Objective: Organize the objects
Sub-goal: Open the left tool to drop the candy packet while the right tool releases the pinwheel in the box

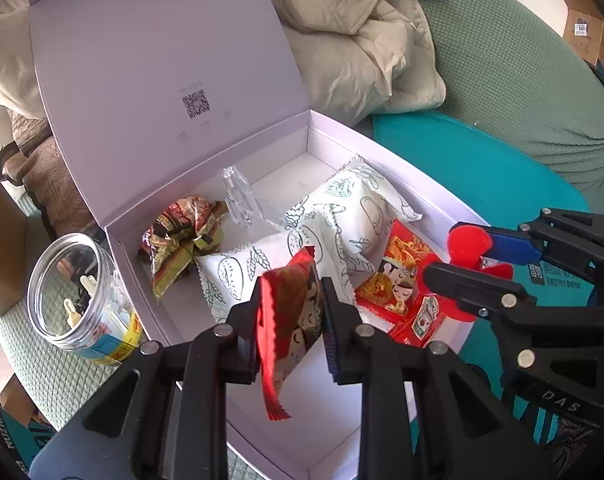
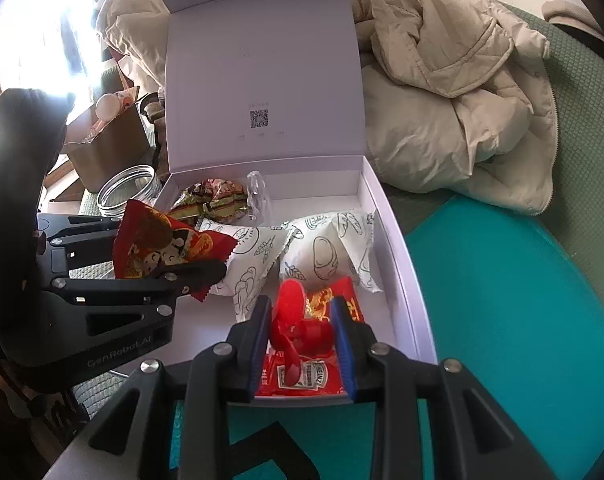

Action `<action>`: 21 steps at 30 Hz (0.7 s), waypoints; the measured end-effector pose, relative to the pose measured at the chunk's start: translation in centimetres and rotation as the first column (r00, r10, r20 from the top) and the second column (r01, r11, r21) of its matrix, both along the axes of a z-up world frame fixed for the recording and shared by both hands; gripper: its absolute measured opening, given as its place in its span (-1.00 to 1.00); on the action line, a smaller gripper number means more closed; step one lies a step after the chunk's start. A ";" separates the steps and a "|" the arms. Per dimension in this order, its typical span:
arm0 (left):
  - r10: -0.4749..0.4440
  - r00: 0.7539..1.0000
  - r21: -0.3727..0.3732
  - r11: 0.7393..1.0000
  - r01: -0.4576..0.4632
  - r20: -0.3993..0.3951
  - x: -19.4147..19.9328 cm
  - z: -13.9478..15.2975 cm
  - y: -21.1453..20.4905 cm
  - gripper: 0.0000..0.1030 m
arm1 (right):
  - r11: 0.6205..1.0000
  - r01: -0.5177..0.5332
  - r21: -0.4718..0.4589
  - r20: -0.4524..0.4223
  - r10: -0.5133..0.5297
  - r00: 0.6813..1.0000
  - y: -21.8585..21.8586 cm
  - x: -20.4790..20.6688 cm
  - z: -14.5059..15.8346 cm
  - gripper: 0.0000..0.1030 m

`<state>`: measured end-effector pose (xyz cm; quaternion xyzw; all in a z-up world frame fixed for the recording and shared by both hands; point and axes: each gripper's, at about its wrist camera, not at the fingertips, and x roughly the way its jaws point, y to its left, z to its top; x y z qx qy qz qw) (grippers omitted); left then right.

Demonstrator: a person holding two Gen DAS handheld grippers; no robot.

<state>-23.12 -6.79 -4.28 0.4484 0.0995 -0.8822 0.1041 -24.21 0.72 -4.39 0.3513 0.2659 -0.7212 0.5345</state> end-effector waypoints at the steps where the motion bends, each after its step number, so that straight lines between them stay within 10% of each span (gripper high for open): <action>1: 0.000 1.000 -0.003 1.000 0.000 0.003 0.0 -0.1 0.1 -0.55 | 1.000 0.005 0.001 -0.008 -0.005 1.000 0.0 0.0 -0.2 -0.41; 21: 0.095 0.995 -0.051 0.994 -0.094 0.013 1.0 -0.7 -0.5 -0.26 | 0.999 0.052 0.000 -0.048 -0.051 0.998 0.2 0.0 -0.2 -0.40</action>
